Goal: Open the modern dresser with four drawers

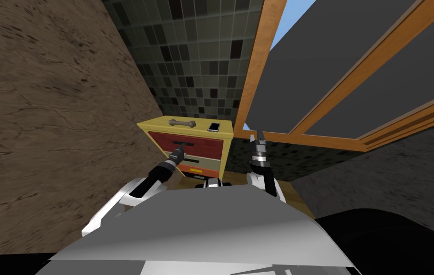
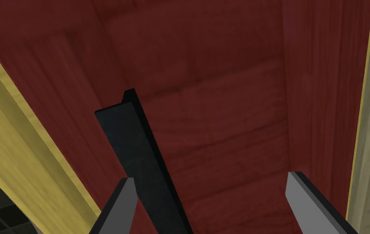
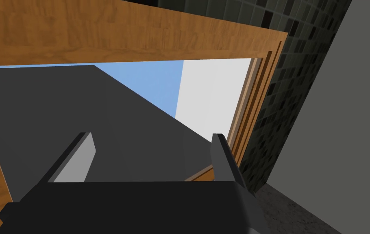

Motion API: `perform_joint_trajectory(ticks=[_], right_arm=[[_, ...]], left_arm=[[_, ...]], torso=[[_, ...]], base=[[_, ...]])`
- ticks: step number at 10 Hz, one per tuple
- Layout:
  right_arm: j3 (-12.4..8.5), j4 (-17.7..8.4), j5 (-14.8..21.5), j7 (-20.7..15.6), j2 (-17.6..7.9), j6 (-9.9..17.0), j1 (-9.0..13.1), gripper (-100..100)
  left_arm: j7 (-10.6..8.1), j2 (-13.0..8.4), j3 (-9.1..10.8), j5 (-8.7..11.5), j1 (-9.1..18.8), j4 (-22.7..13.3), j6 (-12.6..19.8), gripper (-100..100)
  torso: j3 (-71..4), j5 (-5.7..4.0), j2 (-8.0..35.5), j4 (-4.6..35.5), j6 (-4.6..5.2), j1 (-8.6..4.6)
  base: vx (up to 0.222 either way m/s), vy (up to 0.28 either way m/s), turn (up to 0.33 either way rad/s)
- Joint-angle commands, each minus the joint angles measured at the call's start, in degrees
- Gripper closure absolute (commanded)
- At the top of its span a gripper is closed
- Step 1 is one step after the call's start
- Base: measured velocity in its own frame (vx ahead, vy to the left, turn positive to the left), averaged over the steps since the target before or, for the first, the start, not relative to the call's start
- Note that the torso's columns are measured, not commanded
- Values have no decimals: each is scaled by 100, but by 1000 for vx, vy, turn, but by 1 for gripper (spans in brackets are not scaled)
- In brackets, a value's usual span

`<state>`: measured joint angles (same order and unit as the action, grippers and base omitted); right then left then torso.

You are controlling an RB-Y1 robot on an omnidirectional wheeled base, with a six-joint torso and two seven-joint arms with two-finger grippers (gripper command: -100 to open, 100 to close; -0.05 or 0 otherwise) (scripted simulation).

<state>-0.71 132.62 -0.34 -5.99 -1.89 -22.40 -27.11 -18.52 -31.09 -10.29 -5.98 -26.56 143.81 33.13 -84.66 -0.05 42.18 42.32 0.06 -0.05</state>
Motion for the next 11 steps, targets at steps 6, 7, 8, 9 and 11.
perform_joint_trajectory(ticks=[6, 7, 8, 9, 11], right_arm=[[0, 0, 0, 0, 0, 0, -1, 0], [0, 0, 0, 0, 0, 0, 0, 0], [0, 0, 0, 0, 0, 0, 1, 0], [0, -1, 0, 0, 0, 0, 3, 0], [0, -1, 0, 0, 0, 1, 3, 0]], left_arm=[[-47, -62, 34, 18, 23, 507, 150, 100], [-98, -117, 39, 15, 37, 535, 164, 100], [-115, -135, 41, 14, 42, 545, 169, 100], [-149, -172, 44, 13, 51, 564, 179, 100], [-217, -245, 51, 9, 70, 603, 198, 100]], torso=[[1, 4, 1, -8, -6, 4], [16, 6, 23, -1, -6, 7], [36, 9, 51, 0, -8, 15], [48, 10, 66, 3, -6, 9], [25, 3, 37, 9, -10, 10]], base=[[34, -3, -7], [-88, 19, 27], [-183, 19, 25], [-200, 43, 20], [-213, 50, 17]])
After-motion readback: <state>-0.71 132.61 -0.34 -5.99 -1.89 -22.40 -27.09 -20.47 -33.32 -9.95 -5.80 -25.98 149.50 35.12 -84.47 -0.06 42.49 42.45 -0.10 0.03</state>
